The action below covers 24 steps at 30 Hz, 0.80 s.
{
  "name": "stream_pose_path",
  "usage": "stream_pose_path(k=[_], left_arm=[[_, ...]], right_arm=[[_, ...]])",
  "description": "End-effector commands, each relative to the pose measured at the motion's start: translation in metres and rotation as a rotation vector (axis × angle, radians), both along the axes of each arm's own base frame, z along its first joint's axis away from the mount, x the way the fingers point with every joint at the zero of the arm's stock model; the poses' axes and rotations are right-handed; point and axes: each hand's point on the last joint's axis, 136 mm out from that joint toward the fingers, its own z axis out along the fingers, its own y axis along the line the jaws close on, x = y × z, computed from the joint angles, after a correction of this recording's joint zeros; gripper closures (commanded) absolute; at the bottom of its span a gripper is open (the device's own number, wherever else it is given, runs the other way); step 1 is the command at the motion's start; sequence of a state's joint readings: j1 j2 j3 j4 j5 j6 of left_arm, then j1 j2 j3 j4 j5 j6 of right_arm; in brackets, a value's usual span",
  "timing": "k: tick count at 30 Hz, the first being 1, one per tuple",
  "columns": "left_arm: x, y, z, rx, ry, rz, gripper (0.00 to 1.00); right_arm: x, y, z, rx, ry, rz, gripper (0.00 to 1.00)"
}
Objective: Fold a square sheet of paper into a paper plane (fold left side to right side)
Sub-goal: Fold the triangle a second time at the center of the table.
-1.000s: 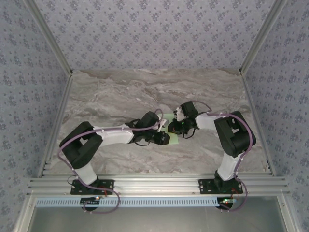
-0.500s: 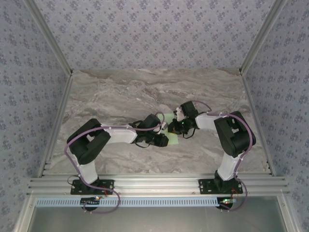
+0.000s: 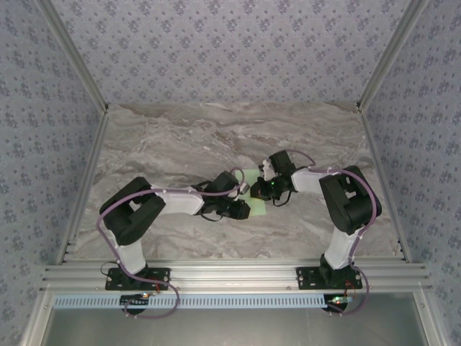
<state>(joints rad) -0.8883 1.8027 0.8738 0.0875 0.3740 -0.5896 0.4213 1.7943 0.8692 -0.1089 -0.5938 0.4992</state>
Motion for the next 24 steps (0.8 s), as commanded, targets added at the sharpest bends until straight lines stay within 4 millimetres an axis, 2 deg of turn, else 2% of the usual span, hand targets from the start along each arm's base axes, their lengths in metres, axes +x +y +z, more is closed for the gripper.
stream_pose_path(k=[1,9,12,16,20,24], left_arm=[[-0.017,0.009,-0.008,0.011,0.064,-0.002,0.81],[-0.037,0.008,-0.010,-0.030,0.112,-0.015,0.82],[-0.039,0.008,-0.002,-0.058,0.104,-0.014,0.81],[-0.032,0.002,0.027,-0.112,0.052,-0.013,0.78],[-0.013,0.001,0.060,-0.180,-0.007,0.017,0.74],[0.006,0.011,0.064,-0.185,-0.023,0.058,0.71]], right_arm=[[-0.022,-0.025,-0.035,-0.149,0.106,-0.012,0.94],[-0.021,-0.026,-0.036,-0.156,0.108,-0.013,0.94],[-0.020,-0.026,-0.035,-0.154,0.106,-0.011,0.94],[-0.021,-0.025,-0.036,-0.153,0.108,-0.010,0.94],[-0.021,-0.025,-0.035,-0.153,0.109,-0.008,0.94],[-0.020,-0.025,-0.034,-0.151,0.106,-0.009,0.94]])
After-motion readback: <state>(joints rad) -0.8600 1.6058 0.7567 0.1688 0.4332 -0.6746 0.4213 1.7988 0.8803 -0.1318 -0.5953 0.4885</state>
